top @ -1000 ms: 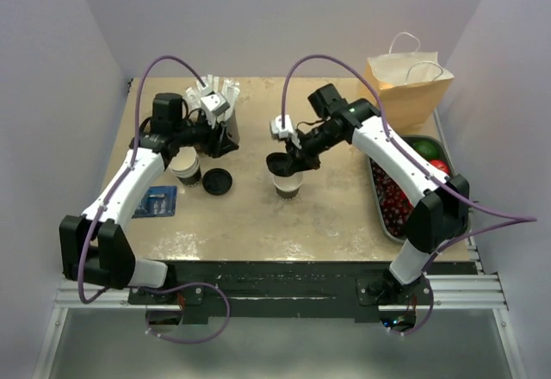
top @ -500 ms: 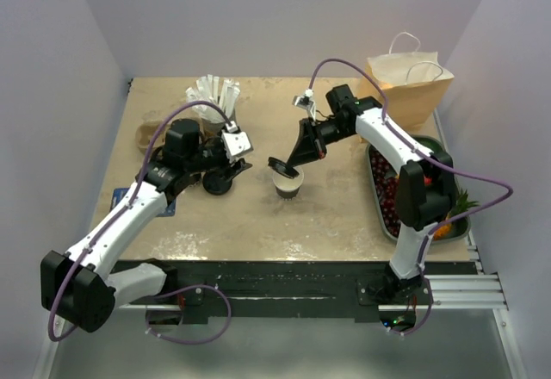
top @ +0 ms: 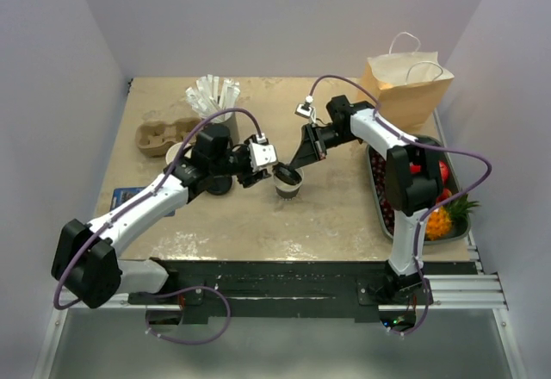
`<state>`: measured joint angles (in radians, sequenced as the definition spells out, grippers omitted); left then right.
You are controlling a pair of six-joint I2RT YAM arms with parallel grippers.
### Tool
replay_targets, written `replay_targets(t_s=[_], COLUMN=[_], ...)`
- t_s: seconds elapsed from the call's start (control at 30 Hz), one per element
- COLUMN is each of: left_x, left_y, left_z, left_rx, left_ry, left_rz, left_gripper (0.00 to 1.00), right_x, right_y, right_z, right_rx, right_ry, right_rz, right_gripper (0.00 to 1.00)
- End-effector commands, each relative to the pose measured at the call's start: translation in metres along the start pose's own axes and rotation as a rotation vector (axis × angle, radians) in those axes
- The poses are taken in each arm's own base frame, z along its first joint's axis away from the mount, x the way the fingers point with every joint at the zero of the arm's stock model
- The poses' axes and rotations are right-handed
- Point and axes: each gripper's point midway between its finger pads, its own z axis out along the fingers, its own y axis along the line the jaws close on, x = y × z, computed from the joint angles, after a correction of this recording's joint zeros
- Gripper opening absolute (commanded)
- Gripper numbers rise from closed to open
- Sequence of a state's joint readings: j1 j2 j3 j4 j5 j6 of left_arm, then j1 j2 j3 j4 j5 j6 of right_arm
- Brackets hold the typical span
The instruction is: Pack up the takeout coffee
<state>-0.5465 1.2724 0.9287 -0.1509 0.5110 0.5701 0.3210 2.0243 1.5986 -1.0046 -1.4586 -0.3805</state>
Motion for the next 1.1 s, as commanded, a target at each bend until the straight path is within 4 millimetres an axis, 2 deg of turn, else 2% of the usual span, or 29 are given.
replay_targets(t_s=[0.0, 0.2, 0.47, 0.9, 1.07], left_x=[-0.046, -0.051, -0.047, -0.037, -0.045], left_y=[0.005, 0.0, -0.003, -0.01, -0.008], left_z=[0.013, 0.026, 0.042, 0.051, 0.055], left_rx=[0.006, 0.029, 0.044, 0.071, 0.066], left_ry=[-0.109, -0.124, -0.115, -0.096, -0.129], left_rz=[0.111, 0.112, 0.111, 0.078, 0.081], left_gripper=[0.62, 0.63, 0.63, 0.62, 0.62], right_x=[-0.014, -0.008, -0.004, -0.006, -0.008], right_y=[0.026, 0.014, -0.001, -0.013, -0.017], right_z=[-0.005, -0.007, -0.013, -0.016, -0.017], right_rx=[-0.104, -0.093, -0.058, 0.012, 0.042], right_ry=[-0.055, -0.057, -0.061, -0.041, -0.038], right_rz=[-0.003, 0.056, 0.091, 0.076, 0.078], right_gripper=[0.0, 0.0, 0.0, 0.06, 0.09])
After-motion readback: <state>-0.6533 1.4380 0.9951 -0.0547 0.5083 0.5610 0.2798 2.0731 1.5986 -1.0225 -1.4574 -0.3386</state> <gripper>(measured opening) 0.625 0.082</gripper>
